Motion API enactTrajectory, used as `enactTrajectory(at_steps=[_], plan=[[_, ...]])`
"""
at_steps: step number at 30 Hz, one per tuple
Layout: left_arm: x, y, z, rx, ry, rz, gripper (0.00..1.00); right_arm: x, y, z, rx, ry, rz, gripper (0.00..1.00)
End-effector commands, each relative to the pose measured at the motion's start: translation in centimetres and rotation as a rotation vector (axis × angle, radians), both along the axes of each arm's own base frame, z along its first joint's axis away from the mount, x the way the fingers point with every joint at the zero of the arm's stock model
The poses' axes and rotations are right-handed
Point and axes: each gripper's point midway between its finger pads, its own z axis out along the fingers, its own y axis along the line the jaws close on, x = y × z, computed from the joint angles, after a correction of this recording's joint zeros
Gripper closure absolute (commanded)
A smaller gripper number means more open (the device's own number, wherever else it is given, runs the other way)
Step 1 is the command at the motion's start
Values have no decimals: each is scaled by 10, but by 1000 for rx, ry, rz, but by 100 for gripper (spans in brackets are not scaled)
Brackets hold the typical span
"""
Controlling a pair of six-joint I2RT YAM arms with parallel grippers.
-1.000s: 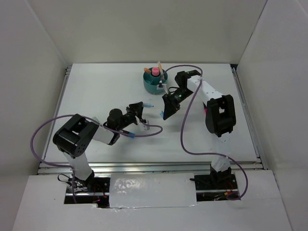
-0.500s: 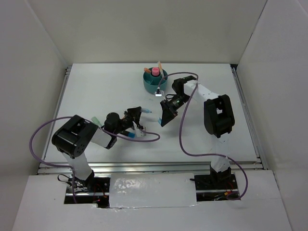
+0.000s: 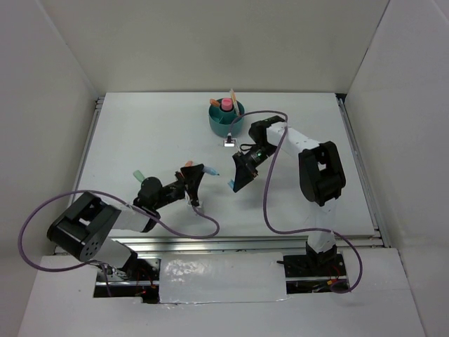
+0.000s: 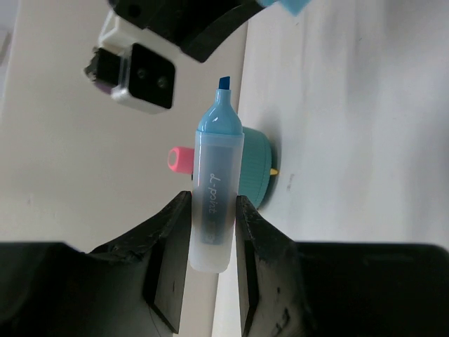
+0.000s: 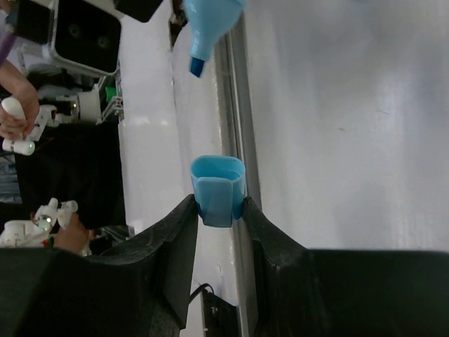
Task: Sort the stationery into containers
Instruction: Close the pen cap on the pen.
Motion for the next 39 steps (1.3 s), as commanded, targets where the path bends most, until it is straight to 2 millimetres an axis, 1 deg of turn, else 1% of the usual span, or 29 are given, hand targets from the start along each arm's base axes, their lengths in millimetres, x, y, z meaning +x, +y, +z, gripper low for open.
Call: enactTrajectory(at_steps=[1,4,5,6,7,10,12,17,19,22,27,35,39], plan=[[-65,7,128,-232,-526,-123,100,-37,4,39,55,16,57,98],[-83,7,118,-193,-551,-156,100,-51,11,43,67,12,93,98],[-87,9,117,-190,-559,-151,100,-54,13,45,75,18,99,98],[-90,7,117,-192,-558,-155,100,-58,16,45,79,13,116,98],[-91,7,117,-190,-562,-150,100,-57,16,43,75,19,116,98],[-92,3,117,-177,-596,-128,100,-58,17,37,65,45,117,99],[-91,2,118,-164,-622,-119,100,-62,19,34,60,64,124,98],[-84,3,122,-155,-646,-84,100,-78,20,28,77,123,137,99],[-84,5,122,-152,-653,-69,100,-85,21,23,67,153,146,98],[-84,6,121,-145,-658,-61,100,-93,22,20,66,174,159,98],[-91,9,126,-162,-667,-67,100,-95,22,17,65,188,162,99],[-107,16,124,-166,-672,-82,100,-85,20,14,88,238,105,99],[-116,19,123,-165,-671,-94,100,-88,19,12,93,241,107,99]])
